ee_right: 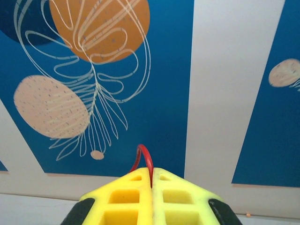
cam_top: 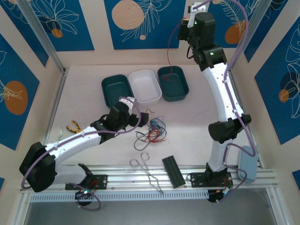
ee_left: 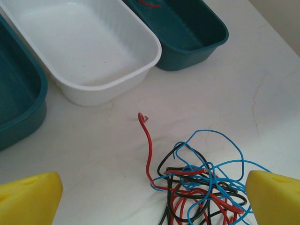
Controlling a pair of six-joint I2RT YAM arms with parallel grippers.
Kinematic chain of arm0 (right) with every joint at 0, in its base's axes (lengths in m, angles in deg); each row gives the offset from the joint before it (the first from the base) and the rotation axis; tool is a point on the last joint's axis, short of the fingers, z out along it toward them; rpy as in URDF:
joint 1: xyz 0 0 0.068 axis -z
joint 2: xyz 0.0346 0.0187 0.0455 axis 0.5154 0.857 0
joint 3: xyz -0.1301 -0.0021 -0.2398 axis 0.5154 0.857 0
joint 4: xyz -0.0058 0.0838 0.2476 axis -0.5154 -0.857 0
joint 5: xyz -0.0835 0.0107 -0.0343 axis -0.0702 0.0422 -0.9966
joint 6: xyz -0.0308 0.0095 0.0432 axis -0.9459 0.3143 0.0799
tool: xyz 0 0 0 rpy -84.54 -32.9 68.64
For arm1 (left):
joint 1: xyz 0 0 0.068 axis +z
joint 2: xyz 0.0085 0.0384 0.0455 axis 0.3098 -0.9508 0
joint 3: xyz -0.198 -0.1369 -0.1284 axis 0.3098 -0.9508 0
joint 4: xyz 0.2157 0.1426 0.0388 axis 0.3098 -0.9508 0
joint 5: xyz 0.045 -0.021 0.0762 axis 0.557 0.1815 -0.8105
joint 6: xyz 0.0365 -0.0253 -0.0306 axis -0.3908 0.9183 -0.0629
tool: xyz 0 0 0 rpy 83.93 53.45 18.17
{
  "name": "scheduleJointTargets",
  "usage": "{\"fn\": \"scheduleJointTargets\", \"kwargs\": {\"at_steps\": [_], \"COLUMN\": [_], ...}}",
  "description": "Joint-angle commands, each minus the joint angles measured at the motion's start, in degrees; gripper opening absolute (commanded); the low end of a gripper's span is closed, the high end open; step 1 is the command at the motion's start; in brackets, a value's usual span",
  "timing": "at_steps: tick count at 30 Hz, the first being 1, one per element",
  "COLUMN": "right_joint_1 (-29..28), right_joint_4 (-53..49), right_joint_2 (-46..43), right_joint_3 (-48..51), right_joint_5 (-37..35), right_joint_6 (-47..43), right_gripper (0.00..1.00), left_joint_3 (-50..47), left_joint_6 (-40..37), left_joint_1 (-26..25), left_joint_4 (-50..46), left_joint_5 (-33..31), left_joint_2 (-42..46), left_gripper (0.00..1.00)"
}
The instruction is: Untangle the cables
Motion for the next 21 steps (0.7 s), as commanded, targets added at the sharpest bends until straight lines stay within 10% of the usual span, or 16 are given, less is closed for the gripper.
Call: {"fn": "scheduleJointTargets", "kwargs": {"at_steps": [1, 21], "right_joint_1": [0.9, 3.9], "right_joint_4": [-0.2, -4.1], "right_joint_2": [1.5, 2.4], "right_joint_3": [-3.3, 10.3], "right_joint_5": [-1.8, 2.4], "right_joint_6": [1.7, 7.6], "right_gripper": [0.0, 0.0], "left_joint_3": [-1.0, -1.1], "left_joint_6": [-1.8, -1.2], "left_joint_1": [-0.1, 0.0], "left_joint_4": [-1.8, -3.0], "left_joint_5": [-2.3, -1.9], "left_joint_2": [2.2, 1.9], "left_gripper": [1.0, 1.0]}}
